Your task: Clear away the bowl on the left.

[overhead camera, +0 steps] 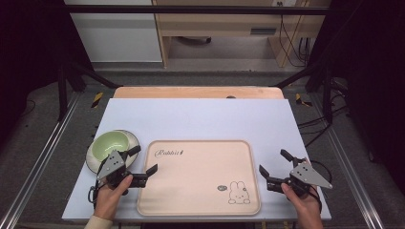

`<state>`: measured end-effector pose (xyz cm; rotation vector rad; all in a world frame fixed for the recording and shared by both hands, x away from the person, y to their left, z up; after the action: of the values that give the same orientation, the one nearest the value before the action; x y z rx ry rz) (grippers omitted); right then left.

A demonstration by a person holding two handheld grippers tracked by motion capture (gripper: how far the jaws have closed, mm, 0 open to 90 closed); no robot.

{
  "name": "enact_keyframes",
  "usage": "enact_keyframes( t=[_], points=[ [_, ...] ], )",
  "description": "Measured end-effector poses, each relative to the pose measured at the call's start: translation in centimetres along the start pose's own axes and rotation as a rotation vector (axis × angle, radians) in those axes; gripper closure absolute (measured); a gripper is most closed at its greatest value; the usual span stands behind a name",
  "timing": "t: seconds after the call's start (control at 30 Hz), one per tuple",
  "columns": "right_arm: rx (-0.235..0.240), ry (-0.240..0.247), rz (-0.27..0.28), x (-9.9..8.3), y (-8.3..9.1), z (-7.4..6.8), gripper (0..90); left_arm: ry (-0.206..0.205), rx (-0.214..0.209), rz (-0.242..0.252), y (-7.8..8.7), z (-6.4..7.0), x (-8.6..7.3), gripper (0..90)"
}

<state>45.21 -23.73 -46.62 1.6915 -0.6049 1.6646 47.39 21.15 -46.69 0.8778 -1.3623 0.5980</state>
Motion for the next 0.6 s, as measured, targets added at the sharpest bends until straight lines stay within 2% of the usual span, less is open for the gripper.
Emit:
enact_keyframes(
  t=[0.03,0.07,0.17,0.37,0.6],
  points=[
    [0.004,-0.006,-0.001,0.0,-0.1,-0.1,5.1,0.027,0.000,-0.009,0.0,0.0,0.1,2.2],
    [0.004,-0.010,0.000,0.0,-0.2,-0.1,5.1,0.029,0.008,-0.012,0.1,0.0,0.1,1.6],
    [0.010,-0.015,0.002,0.0,-0.4,-0.1,5.1,0.020,0.021,-0.016,0.2,-0.1,0.3,1.5],
    [0.009,-0.010,-0.002,0.0,-0.4,0.0,5.2,0.025,0.048,0.020,0.6,-0.2,1.4,2.3],
    [-0.029,-0.036,0.012,0.3,0.3,0.6,5.3,0.026,0.077,0.031,1.6,-0.9,1.8,2.9]
  ],
)
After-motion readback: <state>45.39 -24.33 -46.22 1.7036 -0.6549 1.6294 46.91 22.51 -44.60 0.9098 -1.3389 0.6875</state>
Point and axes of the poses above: each handheld gripper's, and its own axes: y roughly backward along the jaws, x roughly out of its top, z roughly to its right, the point moved 6 cm from there along -y, roughly forward along the jaws, and after that the axes turned 11 degrees about x, right-handed, at the moved point
